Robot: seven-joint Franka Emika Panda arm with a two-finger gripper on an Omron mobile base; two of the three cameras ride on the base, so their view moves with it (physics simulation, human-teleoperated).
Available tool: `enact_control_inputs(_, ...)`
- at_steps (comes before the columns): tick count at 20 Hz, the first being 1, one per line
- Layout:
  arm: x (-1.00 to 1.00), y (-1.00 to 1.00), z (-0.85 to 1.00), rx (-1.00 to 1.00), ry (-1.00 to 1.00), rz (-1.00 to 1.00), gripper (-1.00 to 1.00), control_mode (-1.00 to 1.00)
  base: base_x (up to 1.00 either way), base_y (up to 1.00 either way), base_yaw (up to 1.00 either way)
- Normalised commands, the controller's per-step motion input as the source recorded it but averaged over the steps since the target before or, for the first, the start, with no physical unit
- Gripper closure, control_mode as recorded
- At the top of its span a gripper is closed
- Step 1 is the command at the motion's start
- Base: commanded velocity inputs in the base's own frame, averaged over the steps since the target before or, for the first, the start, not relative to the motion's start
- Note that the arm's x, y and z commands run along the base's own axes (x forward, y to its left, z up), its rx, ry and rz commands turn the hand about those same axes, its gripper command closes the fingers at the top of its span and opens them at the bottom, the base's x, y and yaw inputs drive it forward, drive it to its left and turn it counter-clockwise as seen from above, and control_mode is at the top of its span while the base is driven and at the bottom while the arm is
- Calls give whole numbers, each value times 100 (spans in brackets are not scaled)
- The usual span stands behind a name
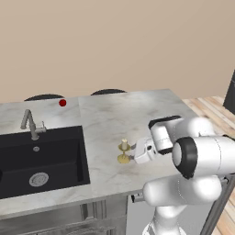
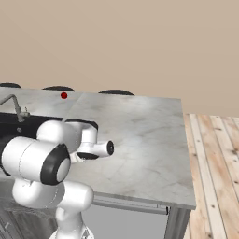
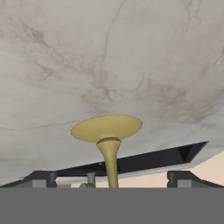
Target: Pick the candle and candle from the dining table and place them in the open cabinet. Close the cabinet after placing the objects.
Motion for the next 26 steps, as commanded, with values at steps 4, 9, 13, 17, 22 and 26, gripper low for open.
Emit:
enact_control_inputs(4, 0, 12, -7, 3, 0, 2, -100, -100, 0, 0, 0)
enact_control_inputs(9, 8, 13, -1, 2, 0, 1, -100, -100, 0, 0, 0)
enact_control_inputs(13, 19, 6, 0, 0, 0, 0, -100, -100, 0, 0, 0)
enact_control_inputs(17, 11, 5, 0, 0, 0, 0, -100, -100, 0, 0, 0)
enact_control_inputs(22, 7, 10, -8, 0, 0, 0, -100, -100, 0, 0, 0)
enact_control_inputs(26, 10, 12, -12, 0, 1, 0, -100, -100, 0, 0, 0)
